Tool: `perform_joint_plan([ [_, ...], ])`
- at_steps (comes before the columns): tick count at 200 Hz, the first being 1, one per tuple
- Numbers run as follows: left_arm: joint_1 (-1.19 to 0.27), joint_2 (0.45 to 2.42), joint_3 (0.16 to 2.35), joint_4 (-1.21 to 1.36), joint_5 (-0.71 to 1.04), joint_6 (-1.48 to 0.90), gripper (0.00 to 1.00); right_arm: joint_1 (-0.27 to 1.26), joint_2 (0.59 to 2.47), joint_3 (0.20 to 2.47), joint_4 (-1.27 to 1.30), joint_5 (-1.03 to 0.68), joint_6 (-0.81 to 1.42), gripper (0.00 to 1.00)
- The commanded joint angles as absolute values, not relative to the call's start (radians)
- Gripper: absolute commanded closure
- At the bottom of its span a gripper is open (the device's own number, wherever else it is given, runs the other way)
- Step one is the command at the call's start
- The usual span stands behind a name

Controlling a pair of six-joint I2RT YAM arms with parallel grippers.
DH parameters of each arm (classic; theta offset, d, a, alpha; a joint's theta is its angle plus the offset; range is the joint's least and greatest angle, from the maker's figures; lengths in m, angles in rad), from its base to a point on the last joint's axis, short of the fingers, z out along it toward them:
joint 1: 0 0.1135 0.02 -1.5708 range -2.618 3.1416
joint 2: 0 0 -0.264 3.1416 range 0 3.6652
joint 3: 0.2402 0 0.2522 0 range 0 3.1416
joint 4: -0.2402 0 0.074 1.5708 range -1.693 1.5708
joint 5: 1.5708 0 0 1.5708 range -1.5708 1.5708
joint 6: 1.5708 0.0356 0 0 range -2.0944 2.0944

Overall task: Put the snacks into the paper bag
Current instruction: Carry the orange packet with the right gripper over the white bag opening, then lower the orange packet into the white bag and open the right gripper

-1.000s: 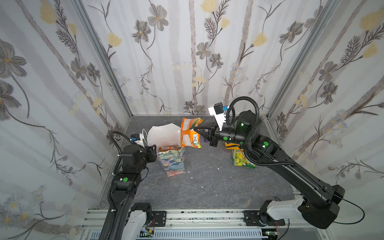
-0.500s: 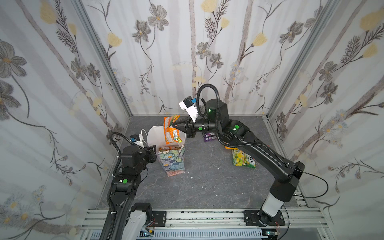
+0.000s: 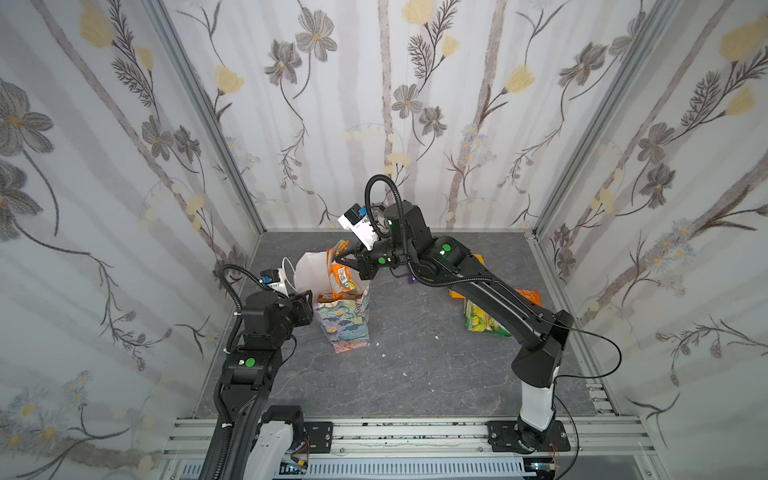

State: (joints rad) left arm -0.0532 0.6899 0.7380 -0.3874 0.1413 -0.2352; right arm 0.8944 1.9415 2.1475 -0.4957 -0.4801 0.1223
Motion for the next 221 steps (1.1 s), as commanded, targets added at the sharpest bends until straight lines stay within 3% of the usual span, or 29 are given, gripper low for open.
perform_joint_plan([
  [1,-0.052,0.687,0.735,-0.388,0.135,-0.227,0.52,0.893,1.977,2.197,-0.509,-0.503,0.085,1.0],
  [76,-0.051,0.686,0.734,-0.387,0.136,-0.227,0.52,0.893,2.036,2.204,-0.537,-0.656,0.093,1.0],
  [109,-0.051,0.683,0.735,-0.387,0.133,-0.225,0.52,0.893,2.048,2.204,-0.579,-0.6,0.075,1.0],
  [131,-0.051,0.683,0.733,-0.387,0.134,-0.225,0.52,0.893,2.049,2.204,-0.603,-0.555,0.052,0.87],
  [150,-0.051,0.683,0.733,-0.387,0.133,-0.226,0.52,0.893,2.048,2.206,-0.625,-0.464,0.036,0.59],
  [176,-0.051,0.683,0.733,-0.387,0.132,-0.227,0.52,0.895,2.041,2.212,-0.641,-0.291,0.023,0.5],
  [195,-0.051,0.684,0.732,-0.386,0.133,-0.227,0.52,0.913,2.03,2.212,-0.65,-0.174,-0.002,0.5],
  [221,-0.049,0.684,0.733,-0.387,0.132,-0.227,0.52,0.935,2.018,2.212,-0.662,-0.156,-0.025,0.53],
])
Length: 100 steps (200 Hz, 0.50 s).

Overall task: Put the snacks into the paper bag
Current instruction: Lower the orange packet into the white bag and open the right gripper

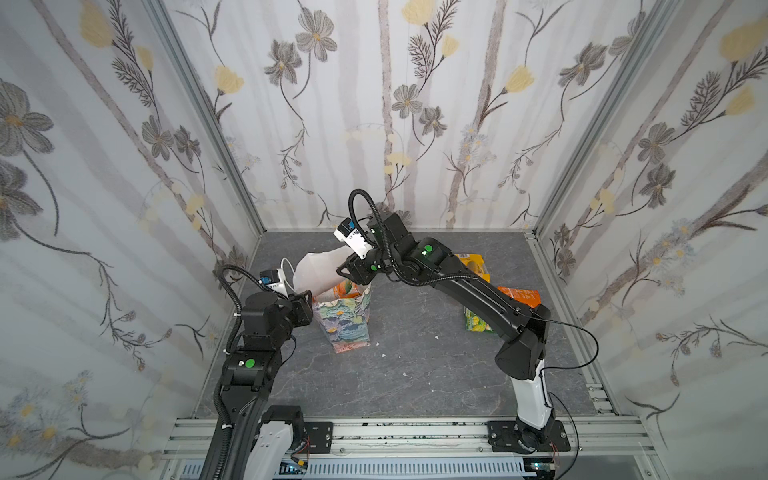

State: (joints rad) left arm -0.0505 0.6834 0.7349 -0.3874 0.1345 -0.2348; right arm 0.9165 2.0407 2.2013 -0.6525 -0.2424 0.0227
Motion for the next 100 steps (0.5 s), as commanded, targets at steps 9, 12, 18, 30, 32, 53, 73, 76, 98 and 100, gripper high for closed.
perform_joint_plan([
  [9,-0.049,0.684,0.733,-0.387,0.131,-0.227,0.52,0.942,2.014,2.212,-0.666,-0.158,-0.031,0.54],
  [12,-0.049,0.684,0.733,-0.387,0.13,-0.227,0.52,0.944,2.013,2.212,-0.666,-0.157,-0.033,0.54],
  [18,-0.049,0.684,0.733,-0.387,0.13,-0.227,0.52,0.949,2.01,2.212,-0.667,-0.156,-0.037,0.55],
  [30,-0.049,0.684,0.733,-0.387,0.13,-0.227,0.52,0.953,2.007,2.212,-0.668,-0.153,-0.041,0.55],
  [32,-0.049,0.684,0.733,-0.387,0.13,-0.226,0.52,0.953,2.006,2.212,-0.667,-0.155,-0.041,0.55],
  [53,-0.049,0.683,0.732,-0.387,0.129,-0.227,0.52,0.954,2.006,2.212,-0.666,-0.156,-0.04,0.56],
  [73,-0.049,0.681,0.732,-0.387,0.129,-0.227,0.52,0.954,2.006,2.212,-0.664,-0.158,-0.039,0.56],
  [76,-0.049,0.681,0.733,-0.387,0.13,-0.227,0.52,0.954,2.006,2.212,-0.664,-0.159,-0.038,0.56],
  [98,-0.049,0.681,0.733,-0.387,0.13,-0.228,0.52,0.954,1.986,2.212,-0.66,-0.177,-0.025,0.58],
  [100,-0.049,0.681,0.733,-0.387,0.13,-0.227,0.52,0.954,1.982,2.212,-0.66,-0.176,-0.022,0.59],
])
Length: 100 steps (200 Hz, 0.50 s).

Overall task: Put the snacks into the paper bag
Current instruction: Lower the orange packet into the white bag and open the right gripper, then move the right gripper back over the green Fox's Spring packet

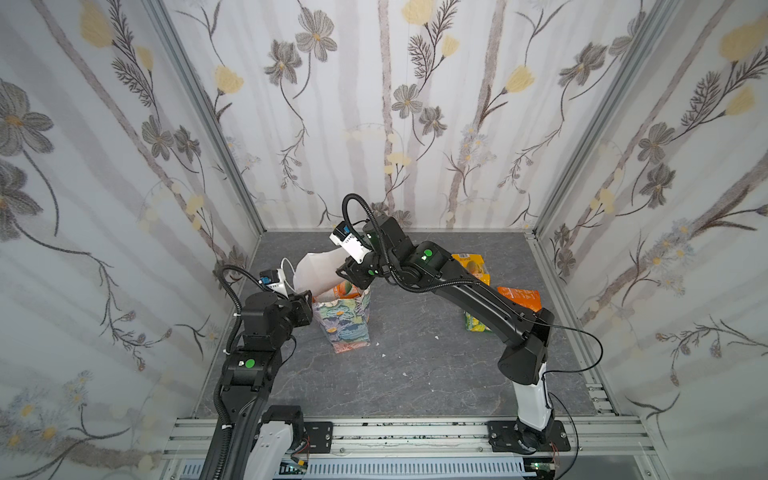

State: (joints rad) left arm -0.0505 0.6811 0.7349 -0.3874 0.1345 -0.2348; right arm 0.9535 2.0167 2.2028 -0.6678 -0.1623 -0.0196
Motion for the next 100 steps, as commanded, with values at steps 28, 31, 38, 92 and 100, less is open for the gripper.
perform_joint_plan([
  [28,-0.049,0.68,0.733,-0.386,0.132,-0.227,0.52,0.954,1.91,2.177,-0.659,-0.12,0.0,0.63],
  [31,-0.049,0.679,0.733,-0.385,0.132,-0.227,0.51,0.953,1.897,2.164,-0.656,-0.109,0.001,0.63],
  [38,-0.049,0.68,0.733,-0.385,0.132,-0.227,0.51,0.953,1.864,2.123,-0.642,-0.086,0.006,0.63],
  [92,-0.049,0.68,0.732,-0.385,0.13,-0.227,0.48,0.924,1.536,1.632,-0.42,0.05,0.128,0.62],
  [100,-0.049,0.683,0.733,-0.387,0.132,-0.227,0.48,0.911,1.483,1.554,-0.386,0.069,0.155,0.6],
])
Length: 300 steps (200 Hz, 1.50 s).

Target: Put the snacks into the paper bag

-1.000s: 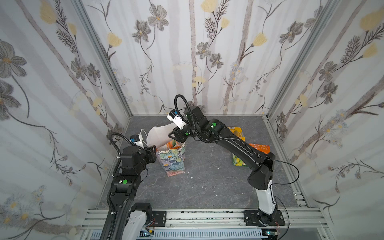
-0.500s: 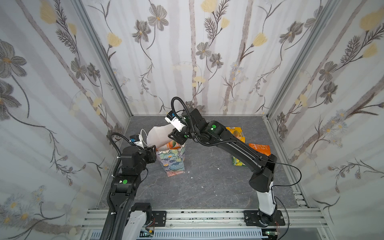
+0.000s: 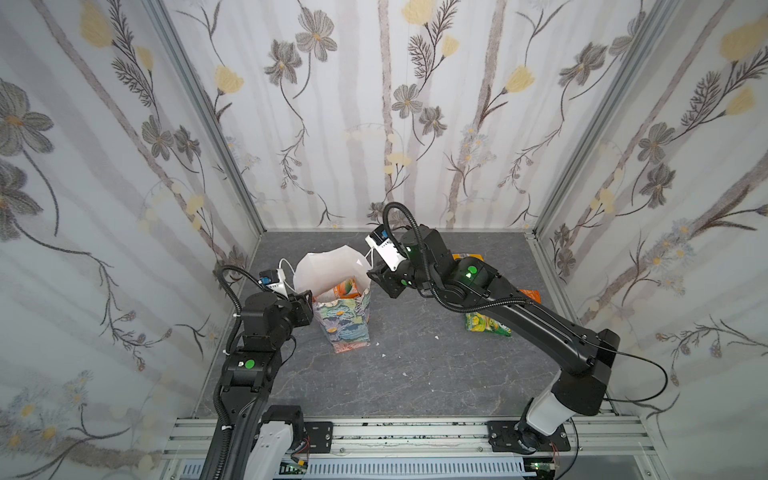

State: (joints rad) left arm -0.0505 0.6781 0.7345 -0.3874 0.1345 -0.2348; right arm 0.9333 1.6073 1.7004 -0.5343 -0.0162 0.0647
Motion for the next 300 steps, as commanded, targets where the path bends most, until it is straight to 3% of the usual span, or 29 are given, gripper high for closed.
perform_joint_plan([
  [1,-0.049,0.683,0.732,-0.387,0.133,-0.228,0.48,0.909,1.475,1.55,-0.38,0.072,0.159,0.6],
  [24,-0.048,0.683,0.732,-0.386,0.133,-0.226,0.48,0.813,1.317,1.322,-0.282,0.12,0.254,0.55],
  [48,-0.047,0.68,0.732,-0.385,0.13,-0.227,0.48,0.647,1.216,1.13,-0.265,0.154,0.334,0.44],
  [98,-0.048,0.683,0.732,-0.387,0.127,-0.227,0.48,0.419,1.302,0.948,-0.313,0.082,0.361,0.32],
  [163,-0.048,0.689,0.729,-0.385,0.137,-0.225,0.48,0.365,1.409,0.861,-0.281,0.277,0.369,0.26],
  [242,-0.048,0.686,0.729,-0.382,0.139,-0.225,0.48,0.33,1.566,0.821,-0.192,0.19,0.377,0.25],
  [300,-0.048,0.686,0.729,-0.38,0.139,-0.224,0.48,0.331,1.564,0.779,-0.165,0.071,0.383,0.24],
])
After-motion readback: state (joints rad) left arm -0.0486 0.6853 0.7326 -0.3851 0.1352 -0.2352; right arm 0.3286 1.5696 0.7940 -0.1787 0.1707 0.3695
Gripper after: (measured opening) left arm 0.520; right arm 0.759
